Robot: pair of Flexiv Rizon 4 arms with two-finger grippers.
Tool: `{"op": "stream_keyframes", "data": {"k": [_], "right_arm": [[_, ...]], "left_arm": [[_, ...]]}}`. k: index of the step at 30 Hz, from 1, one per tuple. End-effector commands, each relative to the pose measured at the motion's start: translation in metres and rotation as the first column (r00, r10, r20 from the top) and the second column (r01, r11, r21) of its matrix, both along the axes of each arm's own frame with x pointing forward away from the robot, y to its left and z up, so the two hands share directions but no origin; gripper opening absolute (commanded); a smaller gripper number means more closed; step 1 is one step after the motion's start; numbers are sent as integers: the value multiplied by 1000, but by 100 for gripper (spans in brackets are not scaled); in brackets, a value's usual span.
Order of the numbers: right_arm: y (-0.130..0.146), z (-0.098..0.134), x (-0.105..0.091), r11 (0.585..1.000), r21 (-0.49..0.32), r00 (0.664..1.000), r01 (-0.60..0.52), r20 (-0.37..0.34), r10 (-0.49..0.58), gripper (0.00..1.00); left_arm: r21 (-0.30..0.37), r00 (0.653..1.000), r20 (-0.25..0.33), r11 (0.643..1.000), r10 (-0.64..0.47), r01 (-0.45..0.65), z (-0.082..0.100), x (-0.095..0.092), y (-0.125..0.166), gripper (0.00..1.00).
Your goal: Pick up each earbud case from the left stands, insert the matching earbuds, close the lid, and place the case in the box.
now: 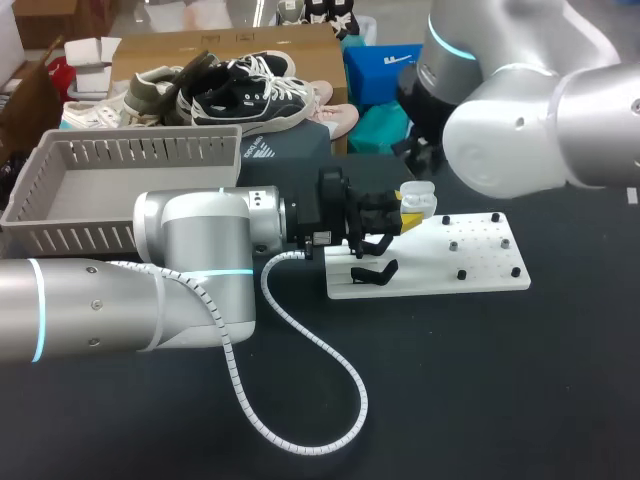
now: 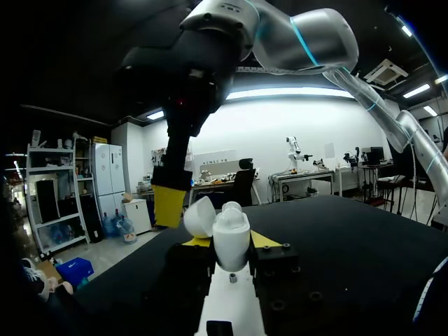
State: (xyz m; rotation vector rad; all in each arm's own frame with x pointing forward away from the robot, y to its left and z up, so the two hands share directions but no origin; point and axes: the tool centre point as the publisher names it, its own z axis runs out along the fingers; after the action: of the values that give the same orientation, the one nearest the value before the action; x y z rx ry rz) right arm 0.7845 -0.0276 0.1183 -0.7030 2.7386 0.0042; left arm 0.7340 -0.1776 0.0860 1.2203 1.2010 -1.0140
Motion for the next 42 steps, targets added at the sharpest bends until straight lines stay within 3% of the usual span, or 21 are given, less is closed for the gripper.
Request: {"op": "stream_keyframes", "data": {"k": [1,26,33,42], "right_arm": [[-5,1,-9,1000,10,1000,1,17,-1,27],[-7,12,-36,997,55,998,-48,41,45,29],[-28,29,-41,993,116,997,4,75,-13,29],[-59,34,-52,983,178,995,41,78,-56,34]], "left_arm": [[-1,1000,2,1000,3,-3,0,-1,0,0],[-1,1000,2,1000,3,-3,0,-1,0,0],[-1,1000,2,1000,3,-3,0,-1,0,0],[26,995,30,995,93,-93,14,-2,45,0]]}}
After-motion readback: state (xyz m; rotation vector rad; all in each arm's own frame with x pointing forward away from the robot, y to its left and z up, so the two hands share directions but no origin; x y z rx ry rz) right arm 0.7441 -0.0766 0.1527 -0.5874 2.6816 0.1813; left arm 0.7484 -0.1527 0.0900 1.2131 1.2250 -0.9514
